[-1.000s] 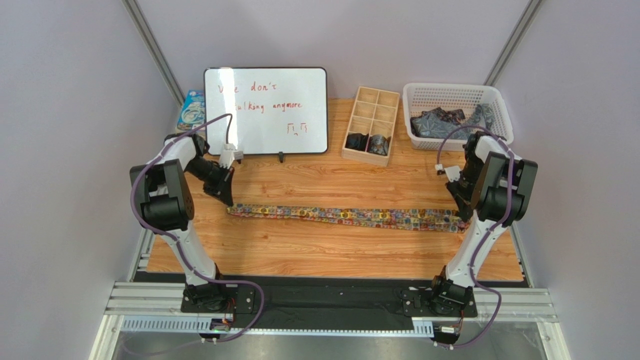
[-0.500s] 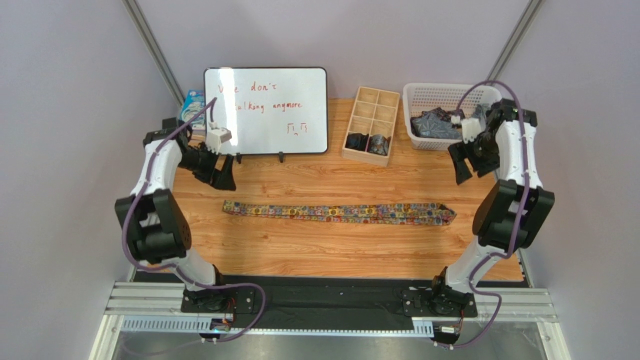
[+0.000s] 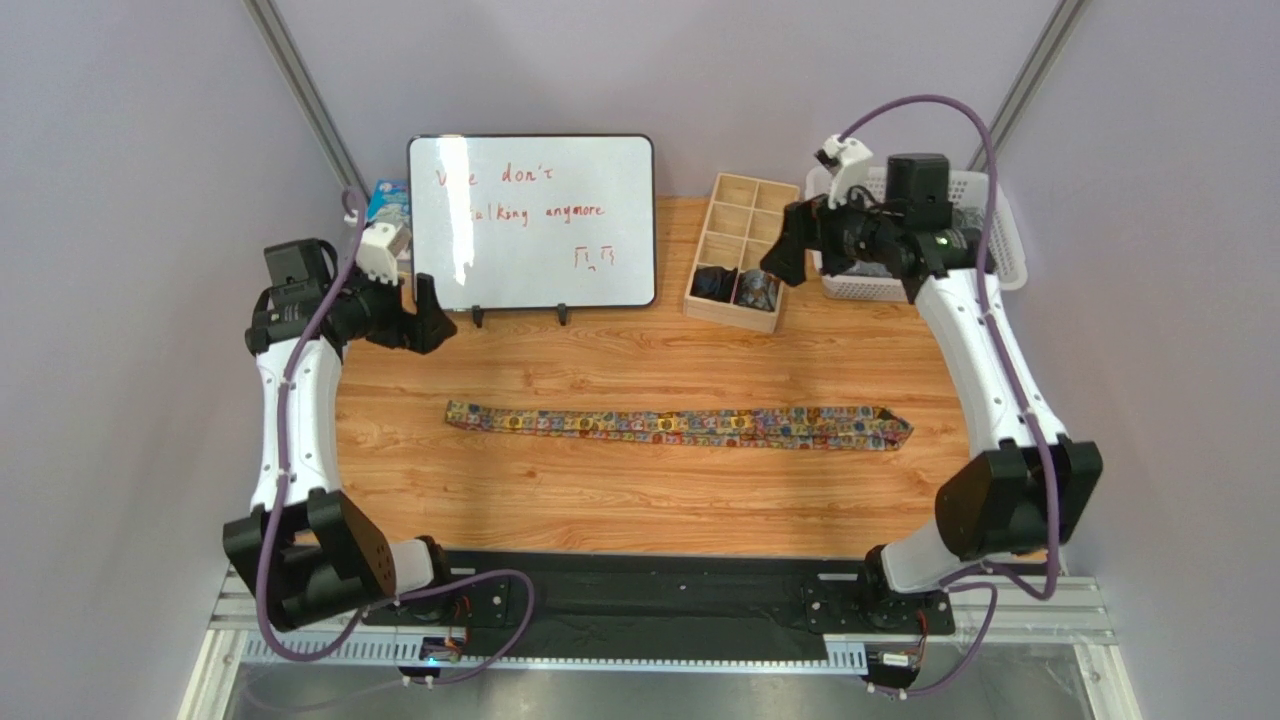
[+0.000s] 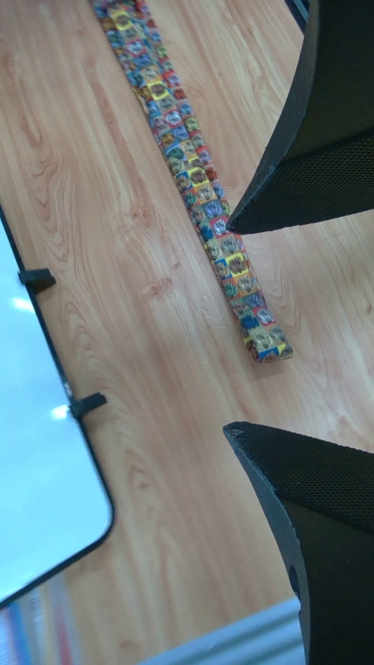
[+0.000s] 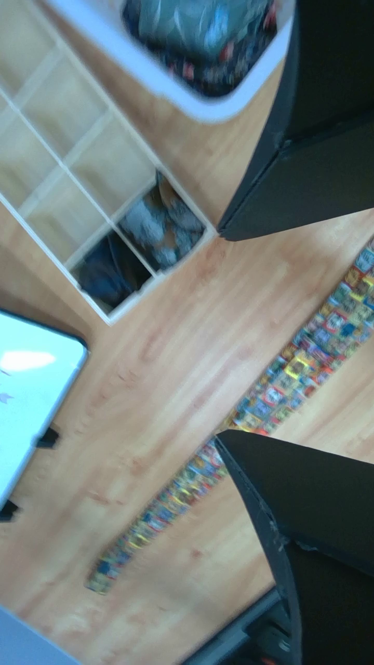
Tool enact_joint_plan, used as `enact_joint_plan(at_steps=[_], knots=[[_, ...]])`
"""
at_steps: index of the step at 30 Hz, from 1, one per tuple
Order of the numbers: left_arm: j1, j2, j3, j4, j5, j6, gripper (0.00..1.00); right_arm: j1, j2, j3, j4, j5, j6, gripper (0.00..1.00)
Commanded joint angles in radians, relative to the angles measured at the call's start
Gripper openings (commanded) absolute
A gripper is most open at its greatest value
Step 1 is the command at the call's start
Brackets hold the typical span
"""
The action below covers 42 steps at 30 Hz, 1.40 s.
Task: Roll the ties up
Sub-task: Flatten out the tie at the center of the board.
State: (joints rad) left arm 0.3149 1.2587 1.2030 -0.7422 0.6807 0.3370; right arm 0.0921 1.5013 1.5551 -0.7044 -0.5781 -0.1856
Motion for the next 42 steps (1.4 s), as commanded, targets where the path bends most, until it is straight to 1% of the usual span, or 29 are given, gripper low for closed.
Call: enact_joint_plan(at_steps=[1, 4, 8, 11, 13, 14, 18, 19, 21, 22, 23, 25, 28, 32, 34, 38, 42], knots=[[0.076, 0.053, -0.068, -0.086, 0.017, -0.171, 0.92, 0.209, 0.209, 0.144, -0.12, -0.103, 0.097, 1.0], [0.076, 0.071, -0.12, -0.082, -0.027, -0.2, 0.9, 0.296, 0.287, 0.074, -0.101, -0.157, 0.179, 1.0], [0.076, 0.151, -0.154, -0.086, -0.082, -0.246, 0.85, 0.366, 0.388, -0.022, -0.104, -0.189, 0.179, 0.91], [0.079, 0.194, -0.18, -0.071, -0.089, -0.303, 0.81, 0.371, 0.46, -0.09, -0.099, -0.18, 0.179, 0.86], [0.079, 0.221, -0.191, -0.048, -0.092, -0.331, 0.79, 0.37, 0.474, -0.118, -0.106, -0.167, 0.172, 0.83], [0.079, 0.232, -0.198, -0.042, -0.095, -0.331, 0.75, 0.367, 0.473, -0.137, -0.106, -0.151, 0.167, 0.82], [0.079, 0.284, -0.197, -0.02, -0.098, -0.362, 0.65, 0.353, 0.453, -0.245, -0.106, -0.105, 0.14, 0.78], [0.079, 0.301, -0.198, -0.014, -0.098, -0.365, 0.64, 0.347, 0.451, -0.26, -0.104, -0.094, 0.133, 0.74], [0.079, 0.321, -0.201, 0.0, -0.09, -0.372, 0.58, 0.322, 0.456, -0.282, -0.104, -0.063, 0.117, 0.7], [0.078, 0.335, -0.204, 0.006, -0.09, -0.375, 0.56, 0.313, 0.459, -0.293, -0.102, -0.055, 0.11, 0.66], [0.078, 0.338, -0.218, 0.013, -0.09, -0.372, 0.53, 0.302, 0.459, -0.294, -0.104, -0.036, 0.106, 0.65], [0.078, 0.347, -0.232, 0.035, -0.083, -0.366, 0.52, 0.278, 0.458, -0.287, -0.109, -0.017, 0.086, 0.64], [0.067, 0.346, -0.246, 0.055, -0.03, -0.357, 0.5, 0.268, 0.453, -0.251, -0.127, -0.015, 0.061, 0.64], [0.035, 0.357, -0.257, 0.072, -0.026, -0.362, 0.5, 0.271, 0.456, -0.195, -0.15, -0.034, 0.063, 0.65], [0.032, 0.366, -0.258, 0.076, -0.026, -0.366, 0.5, 0.271, 0.458, -0.175, -0.158, -0.034, 0.06, 0.66], [0.03, 0.367, -0.269, 0.086, 0.022, -0.36, 0.49, 0.27, 0.451, -0.141, -0.179, -0.052, 0.058, 0.68], [0.018, 0.354, -0.272, 0.087, 0.017, -0.36, 0.49, 0.271, 0.436, -0.119, -0.185, -0.086, 0.083, 0.7]])
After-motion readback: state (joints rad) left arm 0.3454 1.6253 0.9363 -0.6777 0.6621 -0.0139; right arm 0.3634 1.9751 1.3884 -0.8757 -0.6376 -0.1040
